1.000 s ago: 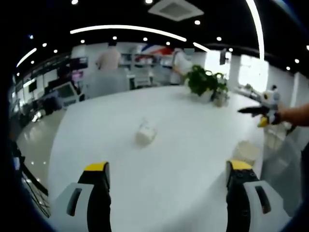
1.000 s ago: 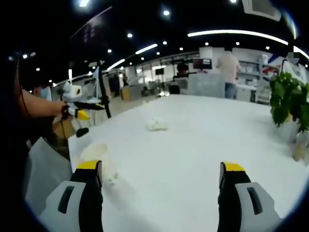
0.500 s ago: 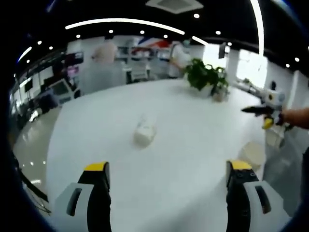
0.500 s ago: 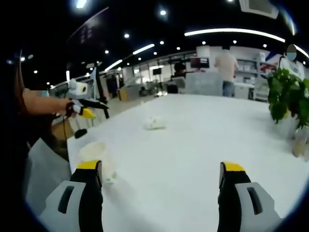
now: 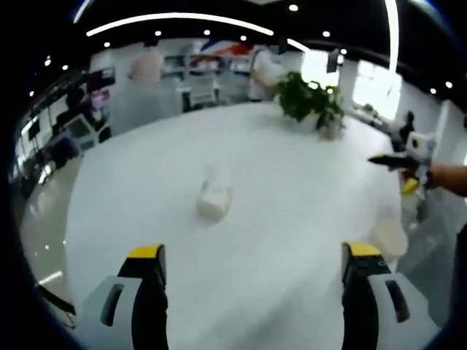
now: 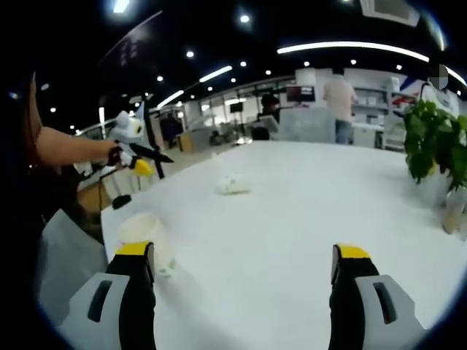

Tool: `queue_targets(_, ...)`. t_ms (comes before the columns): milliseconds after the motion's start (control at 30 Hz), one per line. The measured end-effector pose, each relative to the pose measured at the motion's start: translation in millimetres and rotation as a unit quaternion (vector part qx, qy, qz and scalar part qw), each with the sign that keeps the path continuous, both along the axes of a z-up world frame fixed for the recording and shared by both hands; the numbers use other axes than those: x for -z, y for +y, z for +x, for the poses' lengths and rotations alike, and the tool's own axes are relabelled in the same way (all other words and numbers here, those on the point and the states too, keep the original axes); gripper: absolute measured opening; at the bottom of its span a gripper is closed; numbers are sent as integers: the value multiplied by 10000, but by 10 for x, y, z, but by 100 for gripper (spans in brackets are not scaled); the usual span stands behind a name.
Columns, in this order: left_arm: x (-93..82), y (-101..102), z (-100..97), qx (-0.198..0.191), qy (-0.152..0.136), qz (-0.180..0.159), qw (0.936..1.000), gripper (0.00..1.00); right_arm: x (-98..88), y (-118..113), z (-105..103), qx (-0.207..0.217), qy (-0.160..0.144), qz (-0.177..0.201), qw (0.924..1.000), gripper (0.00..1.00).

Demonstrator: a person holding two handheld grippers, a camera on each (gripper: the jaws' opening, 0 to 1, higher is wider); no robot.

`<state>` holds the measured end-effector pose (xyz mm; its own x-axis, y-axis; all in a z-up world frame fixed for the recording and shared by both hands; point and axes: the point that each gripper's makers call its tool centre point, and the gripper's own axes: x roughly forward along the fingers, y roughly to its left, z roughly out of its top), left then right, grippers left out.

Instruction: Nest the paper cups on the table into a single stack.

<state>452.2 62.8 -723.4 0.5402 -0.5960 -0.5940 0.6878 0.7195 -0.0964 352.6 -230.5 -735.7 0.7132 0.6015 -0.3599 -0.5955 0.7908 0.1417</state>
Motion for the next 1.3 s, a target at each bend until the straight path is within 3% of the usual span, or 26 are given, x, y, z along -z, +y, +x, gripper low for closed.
queue_targets(500,21,-290,385,371,347,486,9975,99,36,-51,38,63,33,38,10000,100)
queue_targets(700,51,-385,562,368,484,489,9970,98,53,-86,38,92,56,52,9999,100)
queue_targets(1300,231,-620,1046,573,936,1087,9880,93,99,-131,77,152,128,58,9998,100)
